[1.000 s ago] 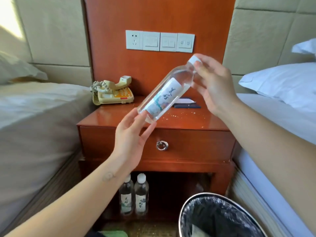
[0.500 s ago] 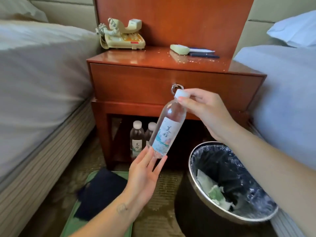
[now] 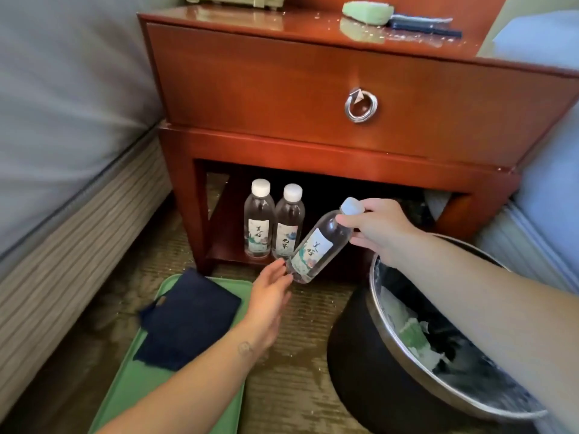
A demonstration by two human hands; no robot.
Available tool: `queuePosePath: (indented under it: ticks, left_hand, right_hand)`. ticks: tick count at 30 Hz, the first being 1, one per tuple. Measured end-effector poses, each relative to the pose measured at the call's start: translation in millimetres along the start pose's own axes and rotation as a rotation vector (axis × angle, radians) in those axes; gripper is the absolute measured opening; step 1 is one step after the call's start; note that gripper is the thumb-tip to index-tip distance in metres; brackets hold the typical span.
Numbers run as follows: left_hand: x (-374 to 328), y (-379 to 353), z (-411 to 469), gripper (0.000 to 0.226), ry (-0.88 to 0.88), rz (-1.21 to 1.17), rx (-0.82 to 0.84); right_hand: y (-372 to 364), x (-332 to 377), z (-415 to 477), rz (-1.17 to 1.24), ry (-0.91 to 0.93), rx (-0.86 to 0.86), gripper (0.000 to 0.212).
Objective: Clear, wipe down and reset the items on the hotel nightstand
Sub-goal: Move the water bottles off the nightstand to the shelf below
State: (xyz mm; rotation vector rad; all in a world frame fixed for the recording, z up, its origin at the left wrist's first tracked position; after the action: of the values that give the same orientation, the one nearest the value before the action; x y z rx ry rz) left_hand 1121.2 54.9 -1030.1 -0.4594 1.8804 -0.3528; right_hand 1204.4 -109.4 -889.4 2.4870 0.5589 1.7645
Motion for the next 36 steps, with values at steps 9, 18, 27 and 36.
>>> queuePosePath:
  ticks: [9,18,27,36]
  left_hand:
    - [-105.3,47.0,25.4,0.070,-0.378,0.924,-0.339]
    - [-107.7,47.6,55.5,0.062,-0.286,0.819,-0.095]
    - [-107.3,50.9,58.2,0.062,-0.270,0.810,-0.051]
    - [-121.7,35.6,28.8,0.073,-0.335,0.955,-0.037]
  right_hand:
    - [-7.8,0.7,40.7,-0.276,-0.030,-0.046,0.049]
    - [-25.5,7.9,58.6,-0.245,0.059,0.038,0.045]
    - [-27.1,8.2,61.1,-0.280,0.056,0.066,0.046]
    - [-27.7,13.6,28.8,-0.313,-0.044,0.124,0.050]
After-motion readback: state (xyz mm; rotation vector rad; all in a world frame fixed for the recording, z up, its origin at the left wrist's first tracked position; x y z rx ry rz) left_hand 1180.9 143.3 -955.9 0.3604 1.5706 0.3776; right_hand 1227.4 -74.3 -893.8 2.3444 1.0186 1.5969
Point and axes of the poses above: each hand's wrist, its own z-axis towards the middle knuckle, its own y-axis out of the back of the hand, x = y × z, the point moved 8 cm from there along z, towards the middle knuckle, and after that the axes turned 15 degrees about x, right-handed, at the moved point
